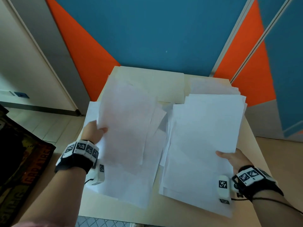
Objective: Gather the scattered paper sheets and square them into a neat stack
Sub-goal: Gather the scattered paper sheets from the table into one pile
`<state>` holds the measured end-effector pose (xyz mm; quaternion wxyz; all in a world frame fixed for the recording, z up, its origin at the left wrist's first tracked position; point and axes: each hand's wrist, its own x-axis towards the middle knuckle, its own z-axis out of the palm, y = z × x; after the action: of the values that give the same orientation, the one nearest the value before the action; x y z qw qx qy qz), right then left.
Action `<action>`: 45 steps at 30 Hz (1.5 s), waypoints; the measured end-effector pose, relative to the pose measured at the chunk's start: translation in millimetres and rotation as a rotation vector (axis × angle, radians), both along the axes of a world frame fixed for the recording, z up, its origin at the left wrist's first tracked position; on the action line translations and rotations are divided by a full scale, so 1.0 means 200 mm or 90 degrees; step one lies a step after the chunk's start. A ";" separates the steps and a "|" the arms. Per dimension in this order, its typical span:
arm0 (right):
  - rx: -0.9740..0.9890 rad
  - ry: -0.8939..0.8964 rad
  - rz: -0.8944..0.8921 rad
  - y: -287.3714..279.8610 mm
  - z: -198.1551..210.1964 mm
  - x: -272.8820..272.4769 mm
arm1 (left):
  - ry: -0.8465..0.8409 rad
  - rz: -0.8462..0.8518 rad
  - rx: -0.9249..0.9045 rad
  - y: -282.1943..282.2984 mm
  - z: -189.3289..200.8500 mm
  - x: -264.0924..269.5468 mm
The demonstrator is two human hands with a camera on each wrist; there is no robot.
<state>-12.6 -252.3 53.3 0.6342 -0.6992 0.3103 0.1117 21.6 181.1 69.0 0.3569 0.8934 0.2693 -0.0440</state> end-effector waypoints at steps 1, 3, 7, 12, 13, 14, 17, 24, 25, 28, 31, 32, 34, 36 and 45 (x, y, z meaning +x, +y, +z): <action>0.000 -0.006 -0.004 -0.01 0.00 0.00 | -0.023 0.025 -0.034 0.01 0.02 0.01; 0.000 -0.006 -0.002 -0.02 0.00 -0.01 | -0.064 0.074 -0.108 0.04 0.04 0.02; 0.001 -0.004 -0.019 -0.02 0.04 0.00 | -0.111 0.117 -0.276 0.03 0.07 0.03; 0.007 -0.022 -0.002 0.04 0.11 0.02 | -0.075 0.074 -0.398 -0.12 0.07 0.08; 0.014 -0.028 0.005 0.06 0.12 0.03 | -0.060 0.056 -0.417 -0.16 0.06 0.08; 0.023 -0.029 0.022 0.07 0.13 0.04 | -0.039 0.036 -0.442 -0.20 0.05 0.08; 0.054 -0.040 0.079 0.14 0.16 0.06 | 0.041 -0.064 -0.515 -0.34 0.04 0.06; 0.084 -0.034 0.110 0.24 0.18 0.03 | 0.091 -0.090 -0.648 -0.54 -0.09 0.05; 0.108 -0.030 0.090 0.23 0.18 0.02 | 0.085 -0.078 -0.651 -0.54 -0.13 0.05; 0.155 -0.043 0.078 0.22 0.19 0.01 | 0.054 -0.058 -0.667 -0.56 -0.14 0.04; 0.214 -0.042 0.112 0.20 0.17 0.02 | 0.037 -0.066 -0.690 -0.58 -0.11 0.01; 0.228 -0.053 0.123 0.21 0.18 0.01 | 0.033 -0.074 -0.706 -0.57 -0.13 0.01; 0.181 -0.071 0.145 0.21 0.18 0.01 | 0.046 -0.103 -0.729 -0.55 -0.15 0.01; 0.124 -0.079 0.164 0.20 0.17 0.02 | 0.068 -0.136 -0.737 -0.54 -0.16 0.02; 0.092 -0.066 0.204 0.25 0.24 0.07 | 0.091 -0.198 -0.740 -0.59 -0.13 0.05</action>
<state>1.0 -202.3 101.0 0.6718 -0.6974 0.1529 0.1974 31.9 63.4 43.2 0.7569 0.5759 0.0903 -0.2956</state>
